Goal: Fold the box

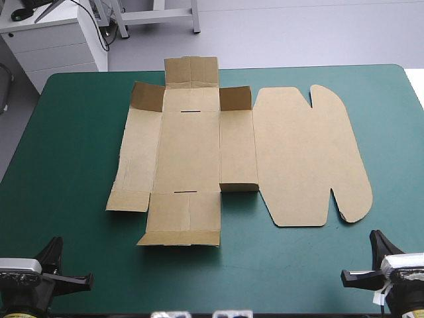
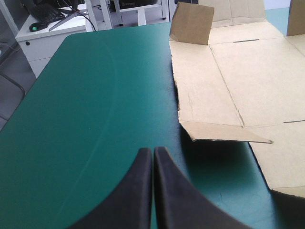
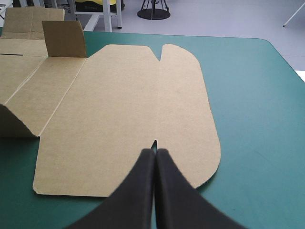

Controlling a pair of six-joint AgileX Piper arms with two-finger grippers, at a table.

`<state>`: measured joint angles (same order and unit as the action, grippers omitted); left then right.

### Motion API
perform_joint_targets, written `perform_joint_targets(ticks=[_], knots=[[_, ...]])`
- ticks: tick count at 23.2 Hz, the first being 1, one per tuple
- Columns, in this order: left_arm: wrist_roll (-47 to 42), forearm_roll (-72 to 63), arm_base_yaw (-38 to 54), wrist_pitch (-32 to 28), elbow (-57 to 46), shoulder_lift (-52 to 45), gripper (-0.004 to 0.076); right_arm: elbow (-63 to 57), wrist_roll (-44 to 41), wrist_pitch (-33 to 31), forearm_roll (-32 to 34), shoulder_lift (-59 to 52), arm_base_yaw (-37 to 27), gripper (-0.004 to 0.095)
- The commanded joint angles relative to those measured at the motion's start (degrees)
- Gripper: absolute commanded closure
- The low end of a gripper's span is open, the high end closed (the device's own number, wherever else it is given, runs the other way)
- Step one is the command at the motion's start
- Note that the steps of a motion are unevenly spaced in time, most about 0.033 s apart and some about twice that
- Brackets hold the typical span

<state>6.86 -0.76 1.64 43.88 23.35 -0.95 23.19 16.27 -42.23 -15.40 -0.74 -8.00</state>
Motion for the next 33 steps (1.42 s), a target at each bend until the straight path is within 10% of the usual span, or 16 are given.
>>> perform_joint_targets(ticks=[1,9,22,33], knots=[[-0.51,-0.38,0.13,-4.27,1.4,0.0,0.0731,1.24,0.31,4.6,-0.34,-1.21,-0.36,0.0927],[-0.64,-3.12,0.13,-5.74,2.11,2.33,0.0731,1.24,0.31,4.7,-0.34,-1.21,-0.36,0.0927],[-1.04,-7.23,0.13,-6.44,21.28,44.71,0.0721,1.24,0.31,4.7,-0.34,-1.21,-0.36,0.0927],[32.68,-48.59,15.96,12.37,34.18,74.34,0.0705,1.24,0.31,4.7,-0.34,-1.21,-0.36,0.0927]])
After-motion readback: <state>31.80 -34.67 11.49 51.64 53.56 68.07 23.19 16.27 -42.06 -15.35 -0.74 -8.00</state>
